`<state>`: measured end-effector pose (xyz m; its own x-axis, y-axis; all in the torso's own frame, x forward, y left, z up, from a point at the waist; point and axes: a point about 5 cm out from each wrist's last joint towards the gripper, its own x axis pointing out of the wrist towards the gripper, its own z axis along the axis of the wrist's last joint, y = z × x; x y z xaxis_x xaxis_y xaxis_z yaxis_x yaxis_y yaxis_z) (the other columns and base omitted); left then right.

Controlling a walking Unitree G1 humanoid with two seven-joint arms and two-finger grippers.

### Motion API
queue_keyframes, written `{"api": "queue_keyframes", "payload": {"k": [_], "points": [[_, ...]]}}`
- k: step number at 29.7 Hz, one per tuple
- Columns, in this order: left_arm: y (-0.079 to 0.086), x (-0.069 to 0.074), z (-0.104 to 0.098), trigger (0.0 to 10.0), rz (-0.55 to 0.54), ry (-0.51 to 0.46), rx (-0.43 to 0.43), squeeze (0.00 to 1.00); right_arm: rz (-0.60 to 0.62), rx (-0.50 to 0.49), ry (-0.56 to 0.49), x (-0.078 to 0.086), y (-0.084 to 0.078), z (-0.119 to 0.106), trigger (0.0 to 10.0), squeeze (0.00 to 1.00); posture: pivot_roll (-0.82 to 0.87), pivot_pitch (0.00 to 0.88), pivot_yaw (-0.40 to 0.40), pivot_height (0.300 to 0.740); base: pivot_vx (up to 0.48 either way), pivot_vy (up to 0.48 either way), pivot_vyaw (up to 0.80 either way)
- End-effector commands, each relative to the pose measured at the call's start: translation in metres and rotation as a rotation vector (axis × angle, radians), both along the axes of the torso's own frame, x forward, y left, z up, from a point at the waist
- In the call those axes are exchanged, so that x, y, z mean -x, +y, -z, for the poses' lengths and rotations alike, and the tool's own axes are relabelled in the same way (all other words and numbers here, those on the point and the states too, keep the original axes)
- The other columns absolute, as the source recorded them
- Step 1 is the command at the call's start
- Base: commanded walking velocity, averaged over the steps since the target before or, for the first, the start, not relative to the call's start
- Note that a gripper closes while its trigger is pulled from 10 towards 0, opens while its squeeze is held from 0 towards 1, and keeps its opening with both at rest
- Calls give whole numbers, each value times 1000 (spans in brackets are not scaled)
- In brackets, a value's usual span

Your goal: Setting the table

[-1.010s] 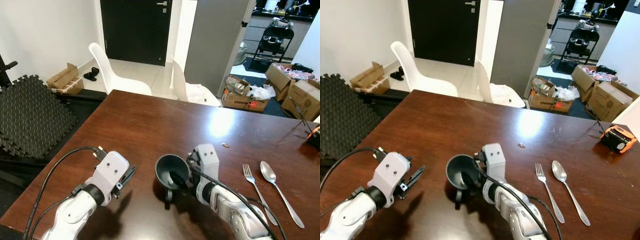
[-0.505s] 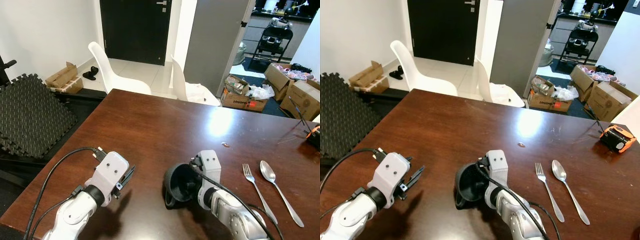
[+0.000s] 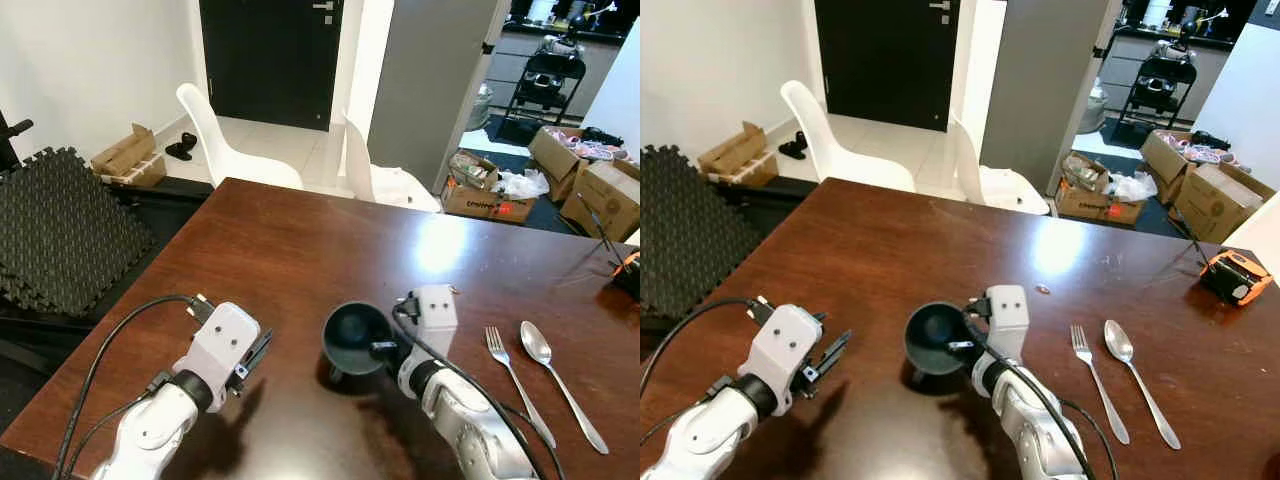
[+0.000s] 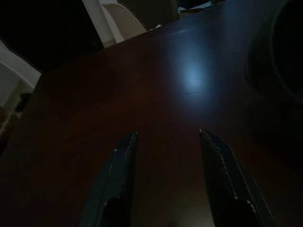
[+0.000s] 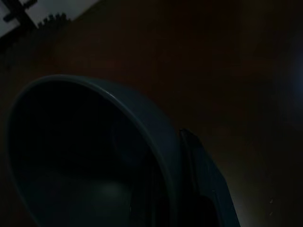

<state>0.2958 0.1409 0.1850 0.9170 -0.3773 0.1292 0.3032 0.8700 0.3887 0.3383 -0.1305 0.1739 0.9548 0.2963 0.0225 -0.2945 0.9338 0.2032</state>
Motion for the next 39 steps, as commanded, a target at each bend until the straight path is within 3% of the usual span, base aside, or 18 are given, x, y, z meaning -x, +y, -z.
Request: {"api": "queue_keyframes", "payload": {"k": [1,3,4,8,13,19,39], "points": [[14,-1,12,10000,-124,68,95,0,72,-52,-100,5,-8,-12,4784,0,60,132,33,740,0,0,0],[18,0,15,10000,-149,82,122,0,85,-57,-123,7,-8,-15,4784,0,59,132,34,740,0,0,0],[24,3,19,10000,-184,101,147,0,101,-60,-148,10,-7,-17,10000,0,58,132,35,740,0,0,0],[37,14,28,10000,-246,138,202,0,122,-63,-171,23,0,-12,10000,0,66,134,32,740,0,0,0],[40,22,33,10000,-260,151,203,0,130,-76,-172,33,11,-5,10000,0,68,131,31,740,0,0,0],[39,22,34,10000,-269,153,202,0,121,-72,-194,33,18,-6,10000,0,71,118,29,740,-153,0,0],[41,19,31,10000,-281,146,201,0,128,-60,-219,31,17,-9,10000,0,72,115,28,740,-322,0,0]]}}
